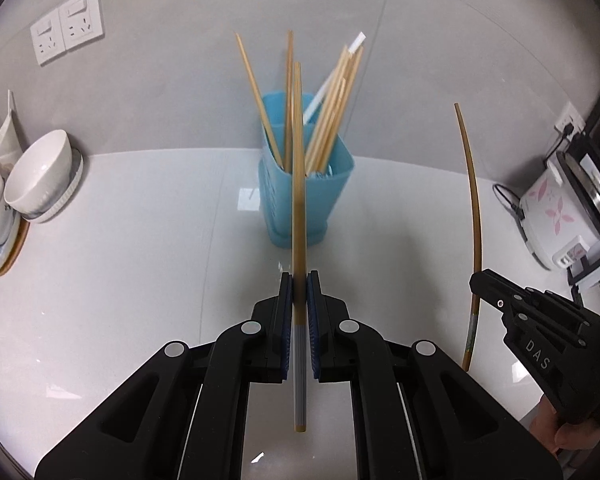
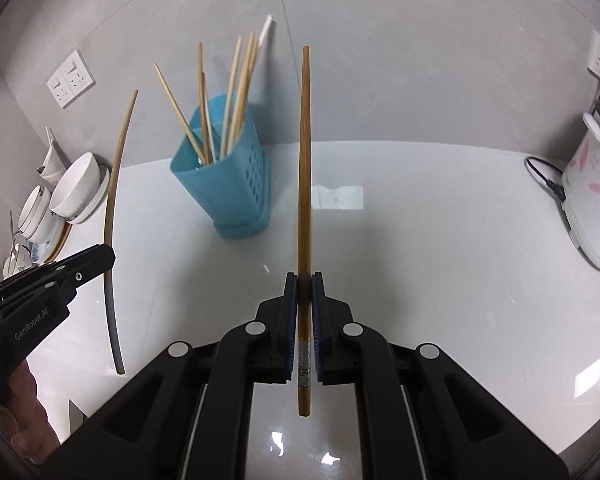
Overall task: Organize utensils
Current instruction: 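Lift both held chopsticks and carry them to the blue utensil holder, then lower the pale-tipped chopstick into the holder and open the left tool while the right tool holds its chopstick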
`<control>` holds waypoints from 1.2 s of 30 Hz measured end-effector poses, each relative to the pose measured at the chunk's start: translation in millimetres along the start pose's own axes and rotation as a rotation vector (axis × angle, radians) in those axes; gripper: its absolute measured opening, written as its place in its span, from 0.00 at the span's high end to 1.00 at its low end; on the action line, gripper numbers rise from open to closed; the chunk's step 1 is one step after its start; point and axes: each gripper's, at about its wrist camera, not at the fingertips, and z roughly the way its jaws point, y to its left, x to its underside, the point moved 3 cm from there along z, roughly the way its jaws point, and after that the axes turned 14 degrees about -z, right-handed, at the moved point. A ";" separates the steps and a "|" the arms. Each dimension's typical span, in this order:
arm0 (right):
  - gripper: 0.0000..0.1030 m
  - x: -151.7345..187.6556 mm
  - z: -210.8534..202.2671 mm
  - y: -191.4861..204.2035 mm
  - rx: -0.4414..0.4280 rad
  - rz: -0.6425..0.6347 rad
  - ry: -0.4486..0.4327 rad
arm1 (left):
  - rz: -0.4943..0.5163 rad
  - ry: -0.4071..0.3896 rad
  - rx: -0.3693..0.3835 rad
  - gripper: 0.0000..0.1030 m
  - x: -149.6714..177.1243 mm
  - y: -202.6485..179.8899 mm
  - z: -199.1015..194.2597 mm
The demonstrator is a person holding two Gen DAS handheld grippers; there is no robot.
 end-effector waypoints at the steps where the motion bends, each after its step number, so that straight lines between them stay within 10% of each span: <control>1: 0.94 -5.7 0.8 2.1 0.001 -0.007 -0.009 | -0.006 -0.008 0.010 0.94 -5.0 1.7 -0.7; 36: 0.94 -121.3 46.4 7.0 0.009 0.023 -0.176 | 0.032 -0.313 0.339 0.94 -123.9 -9.3 44.5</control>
